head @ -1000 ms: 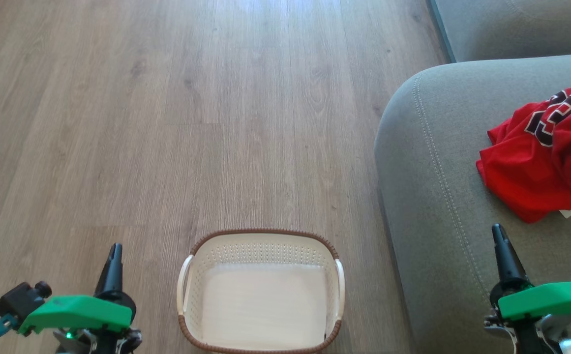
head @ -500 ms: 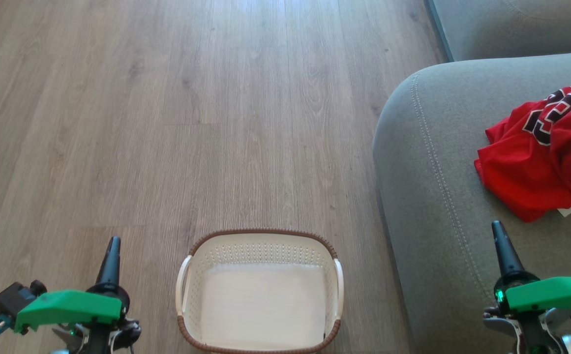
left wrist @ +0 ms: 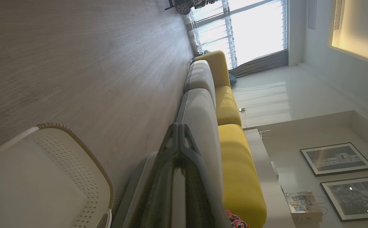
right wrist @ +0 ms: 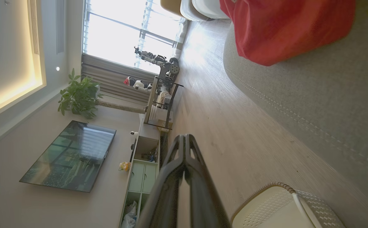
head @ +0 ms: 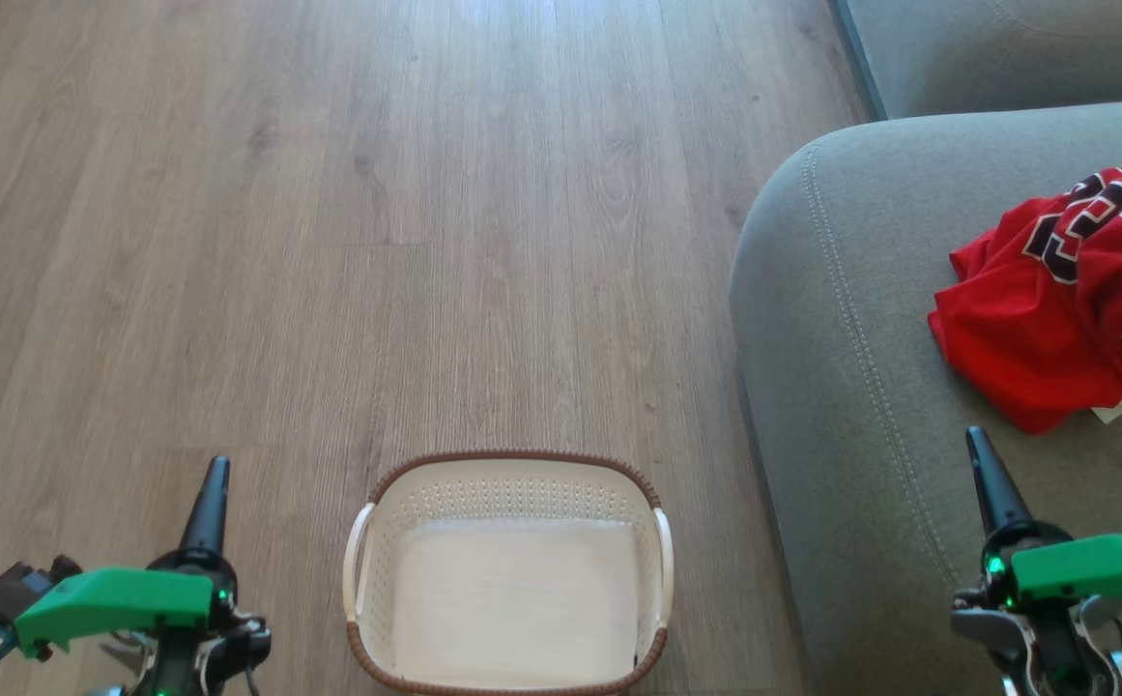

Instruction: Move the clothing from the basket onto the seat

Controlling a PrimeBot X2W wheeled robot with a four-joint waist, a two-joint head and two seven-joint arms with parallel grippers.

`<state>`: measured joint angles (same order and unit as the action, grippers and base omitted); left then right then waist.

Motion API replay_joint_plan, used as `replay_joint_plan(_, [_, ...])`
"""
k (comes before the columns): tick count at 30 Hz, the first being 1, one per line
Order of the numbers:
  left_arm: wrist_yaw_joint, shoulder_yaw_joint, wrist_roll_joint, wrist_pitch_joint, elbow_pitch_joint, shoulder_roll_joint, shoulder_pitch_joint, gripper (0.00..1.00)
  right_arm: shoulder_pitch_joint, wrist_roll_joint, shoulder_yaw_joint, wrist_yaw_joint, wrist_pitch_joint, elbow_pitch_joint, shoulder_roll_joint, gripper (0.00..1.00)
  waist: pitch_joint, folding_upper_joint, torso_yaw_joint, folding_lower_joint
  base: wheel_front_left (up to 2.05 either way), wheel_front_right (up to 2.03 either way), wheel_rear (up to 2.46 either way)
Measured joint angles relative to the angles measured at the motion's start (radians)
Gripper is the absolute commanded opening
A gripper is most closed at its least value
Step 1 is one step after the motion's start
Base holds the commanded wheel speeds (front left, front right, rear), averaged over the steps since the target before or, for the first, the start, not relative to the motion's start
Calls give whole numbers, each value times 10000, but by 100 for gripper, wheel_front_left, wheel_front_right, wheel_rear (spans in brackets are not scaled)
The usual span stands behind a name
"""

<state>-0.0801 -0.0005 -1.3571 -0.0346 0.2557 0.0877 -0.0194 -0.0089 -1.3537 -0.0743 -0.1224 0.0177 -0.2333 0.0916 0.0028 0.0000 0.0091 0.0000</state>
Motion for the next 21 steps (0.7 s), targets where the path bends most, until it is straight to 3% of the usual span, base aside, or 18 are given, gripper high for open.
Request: replay_joint_plan(21, [-345,520,-1916,-535,115,-311,-223,0,-267,-2063,-247,0,541,-314,-228,0,3,0,-73,0,0,0,0])
